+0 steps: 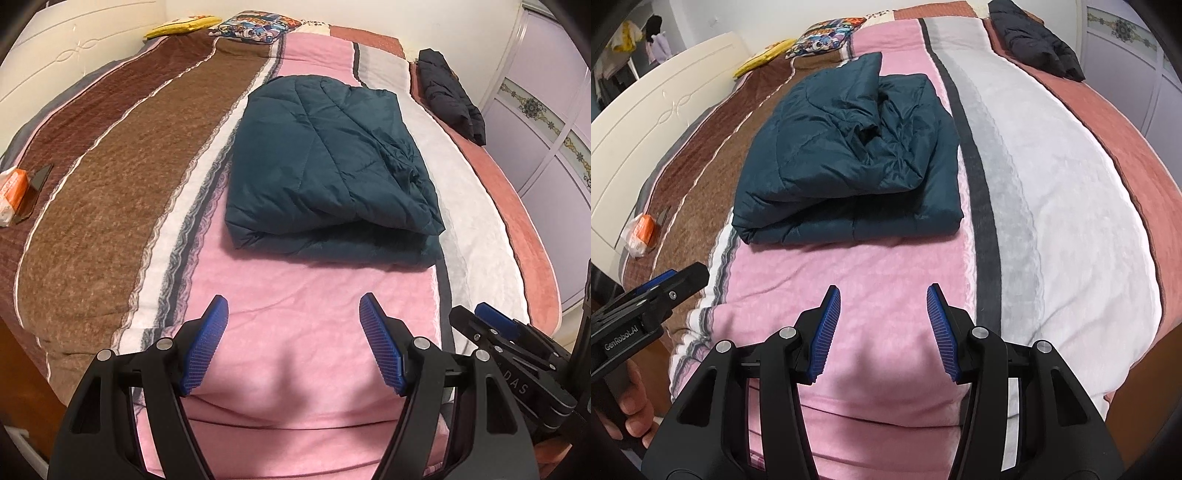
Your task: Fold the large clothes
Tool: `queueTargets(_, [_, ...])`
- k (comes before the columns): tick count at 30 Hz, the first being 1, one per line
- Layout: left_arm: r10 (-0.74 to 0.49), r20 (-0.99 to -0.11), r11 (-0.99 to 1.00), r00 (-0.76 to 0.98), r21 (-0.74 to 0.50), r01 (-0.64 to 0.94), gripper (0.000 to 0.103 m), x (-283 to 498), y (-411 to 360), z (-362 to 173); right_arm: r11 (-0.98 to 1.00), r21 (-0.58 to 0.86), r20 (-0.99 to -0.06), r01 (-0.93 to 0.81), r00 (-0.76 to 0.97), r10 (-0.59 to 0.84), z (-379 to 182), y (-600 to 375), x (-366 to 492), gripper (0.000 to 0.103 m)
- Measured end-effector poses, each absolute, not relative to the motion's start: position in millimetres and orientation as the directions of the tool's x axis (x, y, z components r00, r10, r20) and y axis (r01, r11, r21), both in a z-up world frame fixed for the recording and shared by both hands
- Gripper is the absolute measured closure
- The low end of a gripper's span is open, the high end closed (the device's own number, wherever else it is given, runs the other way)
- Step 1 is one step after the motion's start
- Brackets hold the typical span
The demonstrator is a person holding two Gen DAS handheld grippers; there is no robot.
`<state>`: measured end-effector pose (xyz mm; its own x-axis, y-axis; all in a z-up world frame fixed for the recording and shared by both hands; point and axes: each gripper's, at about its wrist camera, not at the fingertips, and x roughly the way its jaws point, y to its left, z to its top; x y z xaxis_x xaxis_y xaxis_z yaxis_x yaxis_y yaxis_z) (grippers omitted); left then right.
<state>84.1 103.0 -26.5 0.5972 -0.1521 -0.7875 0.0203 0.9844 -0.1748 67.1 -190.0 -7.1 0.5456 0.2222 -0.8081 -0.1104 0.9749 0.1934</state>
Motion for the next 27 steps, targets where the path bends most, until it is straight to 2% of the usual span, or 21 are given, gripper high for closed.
queueTargets(27, [-0.14, -0.836, 0.987, 0.531, -0.16, 0.008, 0.032, 84.4, 96.9, -49.8, 0.978, 0.194, -0.858, -0.08, 0.47, 0.208, -28.2, -186.1, 66.7, 0.054])
